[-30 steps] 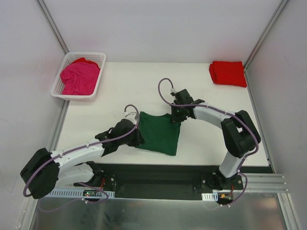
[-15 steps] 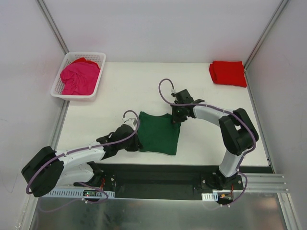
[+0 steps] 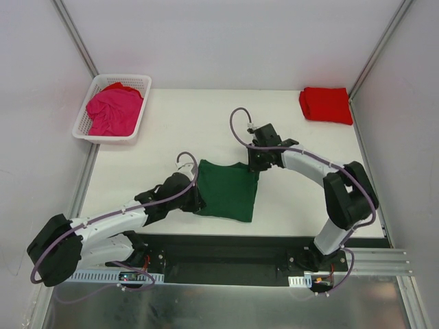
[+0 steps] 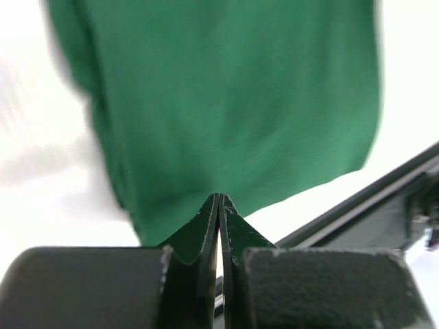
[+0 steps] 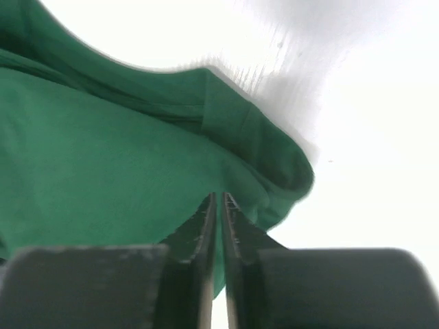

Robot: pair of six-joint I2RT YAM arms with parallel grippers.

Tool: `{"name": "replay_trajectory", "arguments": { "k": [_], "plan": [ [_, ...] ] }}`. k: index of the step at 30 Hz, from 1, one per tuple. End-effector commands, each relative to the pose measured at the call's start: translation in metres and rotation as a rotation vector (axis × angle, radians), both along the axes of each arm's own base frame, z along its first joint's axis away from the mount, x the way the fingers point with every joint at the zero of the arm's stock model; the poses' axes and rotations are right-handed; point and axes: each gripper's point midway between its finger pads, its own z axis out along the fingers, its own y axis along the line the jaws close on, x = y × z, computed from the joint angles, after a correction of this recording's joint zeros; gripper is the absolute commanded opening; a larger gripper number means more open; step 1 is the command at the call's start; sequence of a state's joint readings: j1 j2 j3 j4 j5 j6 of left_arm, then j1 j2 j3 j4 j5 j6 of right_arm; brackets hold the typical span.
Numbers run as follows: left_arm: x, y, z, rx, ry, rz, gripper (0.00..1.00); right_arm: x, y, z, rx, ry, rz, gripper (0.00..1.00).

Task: Fold and stack the t-shirts
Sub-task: Fold the long partially folded tshirt into a neat square, then put the neatly folded tshirt into the corner of the board with the right arm

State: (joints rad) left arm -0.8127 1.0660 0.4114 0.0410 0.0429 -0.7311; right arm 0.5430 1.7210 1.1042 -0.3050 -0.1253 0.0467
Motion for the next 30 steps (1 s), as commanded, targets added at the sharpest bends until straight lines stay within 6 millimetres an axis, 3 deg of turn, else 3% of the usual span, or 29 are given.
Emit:
{"name": "replay_trajectory", "arguments": {
  "k": [1, 3, 8, 10, 11, 13, 21, 25, 30],
  "plan": [
    [0.013, -0.014, 0.047, -0.046, -0.1, -0.033, 0.0, 0.014, -0.01, 0.073, 0.023, -0.173, -0.013, 0.16],
    [0.012, -0.018, 0.054, -0.065, -0.097, -0.047, 0.0, 0.009, -0.016, 0.077, 0.026, -0.177, -0.021, 0.24],
    [0.006, -0.021, 0.054, -0.076, -0.083, -0.059, 0.0, 0.001, -0.025, 0.064, 0.0, -0.157, -0.031, 0.25],
    [0.002, -0.023, 0.053, -0.078, -0.076, -0.07, 0.0, -0.001, -0.026, 0.055, -0.007, -0.142, -0.027, 0.22],
    [0.001, -0.024, 0.052, -0.077, -0.072, -0.073, 0.0, 0.001, -0.024, 0.053, 0.001, -0.141, -0.023, 0.15],
    [-0.005, -0.028, 0.05, -0.076, -0.061, -0.091, 0.0, 0.002, -0.018, 0.049, 0.013, -0.124, -0.011, 0.01],
    [-0.021, -0.041, 0.042, -0.056, -0.034, -0.103, 0.0, -0.001, 0.016, 0.052, 0.126, -0.085, 0.079, 0.01],
    [-0.014, -0.036, 0.028, -0.004, -0.043, -0.056, 0.0, -0.016, 0.037, 0.047, 0.164, -0.053, 0.19, 0.01],
    [-0.006, -0.04, 0.026, 0.021, -0.059, -0.054, 0.0, -0.023, 0.053, 0.04, 0.169, -0.03, 0.25, 0.01]
  ]
}}
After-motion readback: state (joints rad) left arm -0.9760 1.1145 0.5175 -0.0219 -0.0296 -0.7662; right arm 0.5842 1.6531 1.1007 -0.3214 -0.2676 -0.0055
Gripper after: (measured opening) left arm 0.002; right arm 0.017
